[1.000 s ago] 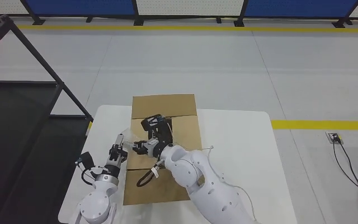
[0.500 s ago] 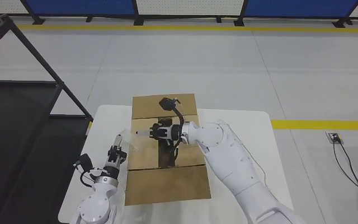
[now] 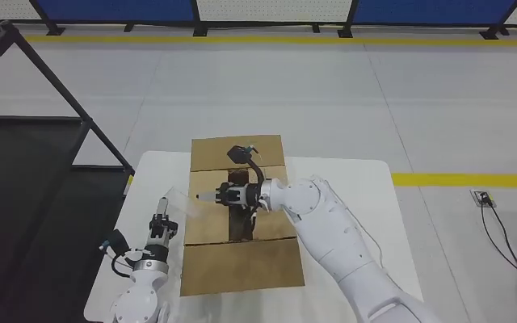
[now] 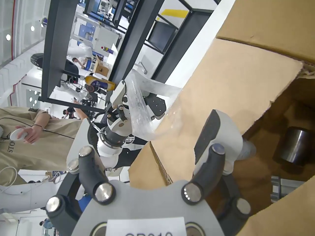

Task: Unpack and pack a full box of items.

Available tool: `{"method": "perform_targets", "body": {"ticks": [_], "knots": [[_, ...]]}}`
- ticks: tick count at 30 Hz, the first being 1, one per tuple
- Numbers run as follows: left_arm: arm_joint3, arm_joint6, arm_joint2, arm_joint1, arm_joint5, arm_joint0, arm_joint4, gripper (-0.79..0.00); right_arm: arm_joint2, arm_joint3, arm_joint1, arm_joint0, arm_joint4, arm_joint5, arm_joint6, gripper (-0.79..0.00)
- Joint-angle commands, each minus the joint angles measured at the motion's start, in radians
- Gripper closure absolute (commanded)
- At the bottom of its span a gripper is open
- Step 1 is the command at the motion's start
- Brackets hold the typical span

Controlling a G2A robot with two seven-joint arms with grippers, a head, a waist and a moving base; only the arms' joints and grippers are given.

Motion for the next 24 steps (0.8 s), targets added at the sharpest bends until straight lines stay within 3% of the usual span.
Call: {"method": "perform_targets", "body": {"ticks": [1, 11, 12, 14, 15, 17, 22, 24], "knots": [[-0.004, 0.001, 0.004, -0.001, -0.003, 0.008, 0.006, -0.785, -0.017, 0.035, -0.006, 0.02, 0.01, -0.04, 0.018, -0.785], [-0.001, -0.017, 0.002, -0.003, -0.002, 0.018, 0.021, -0.785, -0.105, 0.197, -0.054, 0.111, 0.036, -0.218, 0.014, -0.785], [-0.001, -0.02, 0.002, -0.004, -0.002, 0.018, 0.022, -0.785, -0.112, 0.209, -0.059, 0.12, 0.036, -0.224, 0.009, -0.754], [-0.002, -0.024, 0.002, -0.004, -0.002, 0.018, 0.025, -0.785, -0.126, 0.232, -0.069, 0.135, 0.035, -0.232, -0.001, -0.622], [-0.002, -0.026, 0.003, -0.004, -0.003, 0.017, 0.027, -0.785, -0.134, 0.242, -0.074, 0.142, 0.03, -0.235, -0.01, -0.613], [-0.001, -0.032, 0.002, -0.004, -0.004, 0.017, 0.027, -0.785, -0.147, 0.261, -0.083, 0.153, 0.022, -0.241, -0.024, -0.523], [-0.001, -0.045, 0.0, -0.005, -0.003, 0.016, 0.033, -0.785, -0.17, 0.307, -0.099, 0.179, 0.004, -0.226, -0.053, -0.523], [0.0, -0.047, -0.001, -0.005, -0.003, 0.015, 0.034, -0.785, -0.174, 0.32, -0.105, 0.187, 0.005, -0.226, -0.056, -0.459]]}}
